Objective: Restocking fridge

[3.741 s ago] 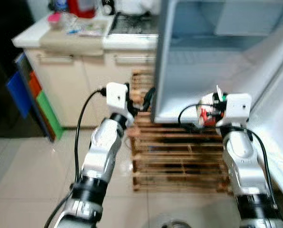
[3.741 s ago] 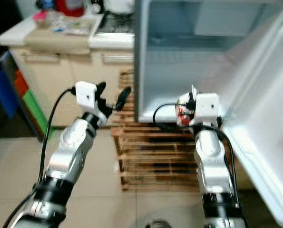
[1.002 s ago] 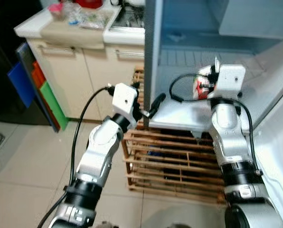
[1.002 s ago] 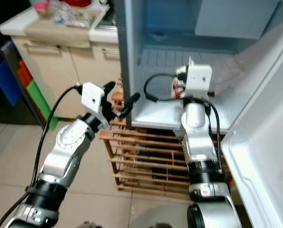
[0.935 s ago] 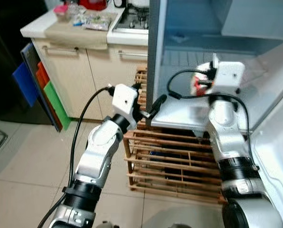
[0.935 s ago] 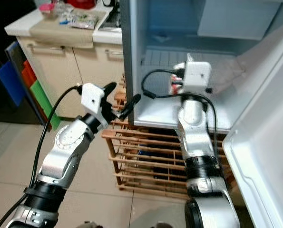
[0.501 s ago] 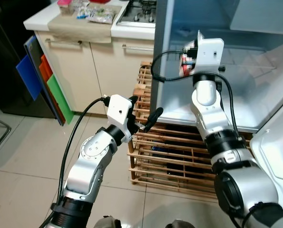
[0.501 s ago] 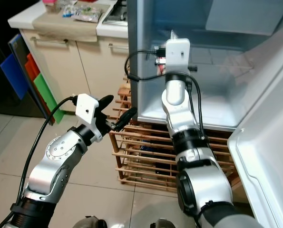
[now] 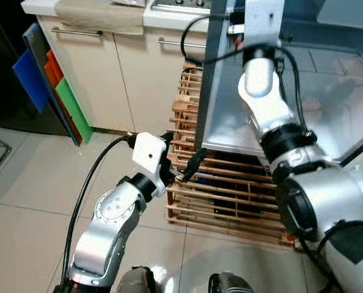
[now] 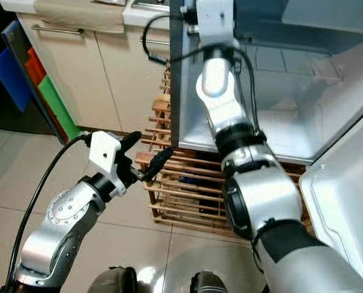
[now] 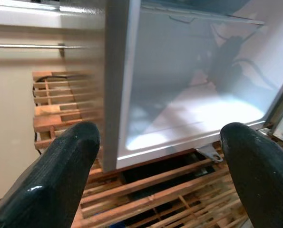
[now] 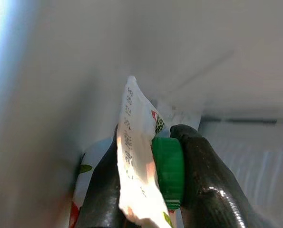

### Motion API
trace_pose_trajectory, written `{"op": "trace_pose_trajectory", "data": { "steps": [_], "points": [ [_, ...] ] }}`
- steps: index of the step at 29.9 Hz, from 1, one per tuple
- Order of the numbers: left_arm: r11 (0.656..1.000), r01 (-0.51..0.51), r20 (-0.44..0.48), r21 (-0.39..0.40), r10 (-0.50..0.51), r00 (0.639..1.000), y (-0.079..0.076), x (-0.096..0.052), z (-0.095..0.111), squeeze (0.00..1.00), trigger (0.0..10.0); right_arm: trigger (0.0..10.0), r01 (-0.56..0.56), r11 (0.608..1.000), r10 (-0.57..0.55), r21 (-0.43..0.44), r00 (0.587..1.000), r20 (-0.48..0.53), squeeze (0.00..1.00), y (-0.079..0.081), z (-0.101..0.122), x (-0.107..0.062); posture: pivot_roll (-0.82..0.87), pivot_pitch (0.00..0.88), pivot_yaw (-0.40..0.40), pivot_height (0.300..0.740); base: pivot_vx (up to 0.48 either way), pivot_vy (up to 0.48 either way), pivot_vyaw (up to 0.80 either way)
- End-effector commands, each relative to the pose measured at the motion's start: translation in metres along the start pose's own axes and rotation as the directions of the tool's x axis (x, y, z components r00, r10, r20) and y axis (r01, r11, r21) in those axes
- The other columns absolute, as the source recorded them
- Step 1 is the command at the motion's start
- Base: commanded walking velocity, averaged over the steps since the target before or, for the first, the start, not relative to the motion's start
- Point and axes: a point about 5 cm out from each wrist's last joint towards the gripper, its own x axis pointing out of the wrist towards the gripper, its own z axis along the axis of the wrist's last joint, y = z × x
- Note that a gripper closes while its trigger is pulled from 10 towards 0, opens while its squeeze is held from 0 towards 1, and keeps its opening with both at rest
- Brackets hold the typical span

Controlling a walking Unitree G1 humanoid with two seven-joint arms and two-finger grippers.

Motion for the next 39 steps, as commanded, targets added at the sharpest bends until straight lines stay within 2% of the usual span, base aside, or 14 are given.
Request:
{"op": "trace_pose_trajectory", "data": {
  "steps": [1,10,12,15,17,19,23,25,26,28,29,33,36,39],
  "points": [
    [1.0,-0.003,-0.002,0.001,0.003,1.0,-0.004,-0.002,0.001,0.0,10.0,10.0,0.036,0.999,-0.035,-0.024,0.999,0.027,0.0,-0.007,0.01,0.01,0.1,0.189,-0.013,0.732,0.0,0.0,0.0],
    [0.999,-0.034,-0.007,0.01,0.034,0.999,-0.009,-0.007,0.0,0.0,10.0,10.0,0.04,0.996,-0.039,-0.078,0.999,0.014,0.0,-0.002,0.009,0.012,0.12,0.216,-0.027,0.732,0.0,0.0,0.0],
    [0.999,-0.037,-0.011,0.007,0.037,0.999,-0.011,-0.008,-0.001,0.0,10.0,10.0,0.045,0.998,-0.045,-0.05,0.999,-0.002,0.0,0.001,0.008,0.01,0.12,0.228,-0.026,0.732,0.0,0.0,0.0],
    [0.999,-0.04,-0.016,-0.007,0.04,0.999,-0.014,-0.009,-0.001,0.0,10.0,10.0,0.065,0.996,-0.064,0.057,0.998,-0.022,0.0,0.005,0.005,0.004,0.11,0.236,-0.027,0.732,0.0,0.0,0.0],
    [0.999,-0.04,-0.017,-0.009,0.04,0.999,-0.014,-0.008,-0.001,0.0,10.0,10.0,0.075,0.994,-0.073,0.076,0.997,-0.025,0.0,0.004,0.004,0.002,0.11,0.236,-0.027,0.732,0.0,0.0,0.0],
    [1.0,-0.018,-0.019,-0.021,0.018,1.0,-0.014,-0.003,-0.003,0.0,10.0,10.0,0.151,0.982,-0.142,0.111,0.986,-0.083,0.0,-0.011,-0.022,-0.017,0.05,0.231,-0.021,0.732,0.0,0.0,0.0],
    [1.0,-0.003,-0.013,-0.024,0.003,1.0,-0.013,0.002,-0.003,0.0,10.0,10.0,0.173,0.977,-0.159,0.126,0.98,-0.118,0.0,-0.018,-0.036,-0.031,0.02,0.215,-0.015,0.732,0.0,0.0,0.0],
    [1.0,0.013,-0.005,-0.025,-0.013,1.0,-0.011,0.011,-0.002,0.0,10.0,10.0,0.186,0.972,-0.164,0.143,0.975,-0.152,0.0,-0.028,-0.05,-0.049,-0.02,0.189,-0.004,0.732,0.0,0.0,0.0],
    [1.0,0.013,-0.005,-0.025,-0.013,1.0,-0.011,0.011,-0.002,0.0,10.0,10.0,0.186,0.972,-0.164,0.143,0.975,-0.152,0.0,-0.028,-0.05,-0.049,-0.02,0.189,-0.004,0.732,0.0,0.0,0.0],
    [0.999,0.023,-0.001,-0.023,-0.023,1.0,-0.009,0.018,-0.001,0.0,10.0,10.0,0.182,0.973,-0.164,0.144,0.978,-0.125,0.0,-0.038,-0.047,-0.068,-0.05,0.175,0.002,0.732,0.0,0.0,0.0],
    [0.999,0.023,-0.001,-0.023,-0.023,1.0,-0.009,0.018,-0.001,0.0,10.0,10.0,0.182,0.973,-0.164,0.144,0.978,-0.125,0.0,-0.038,-0.047,-0.068,-0.05,0.175,0.002,0.732,0.0,0.0,0.0],
    [0.999,0.029,0.013,-0.015,-0.029,0.999,-0.007,0.026,0.002,0.0,10.0,10.0,0.156,0.975,-0.141,0.158,0.985,-0.101,0.0,-0.053,-0.037,-0.093,-0.08,0.149,0.009,0.732,0.0,0.0,0.0],
    [1.0,0.019,0.051,-0.018,-0.018,0.999,-0.004,0.032,0.008,0.0,10.0,10.0,0.119,0.983,-0.1,0.138,0.985,-0.139,0.0,-0.064,-0.04,-0.118,-0.12,0.114,0.011,0.732,0.0,0.0,0.0],
    [1.0,0.008,0.081,-0.029,-0.006,0.997,-0.002,0.037,0.011,0.0,10.0,10.0,0.114,0.986,-0.092,0.125,0.981,-0.171,0.0,-0.071,-0.042,-0.131,-0.14,0.099,0.012,0.732,0.0,0.0,0.0]
  ]
}}
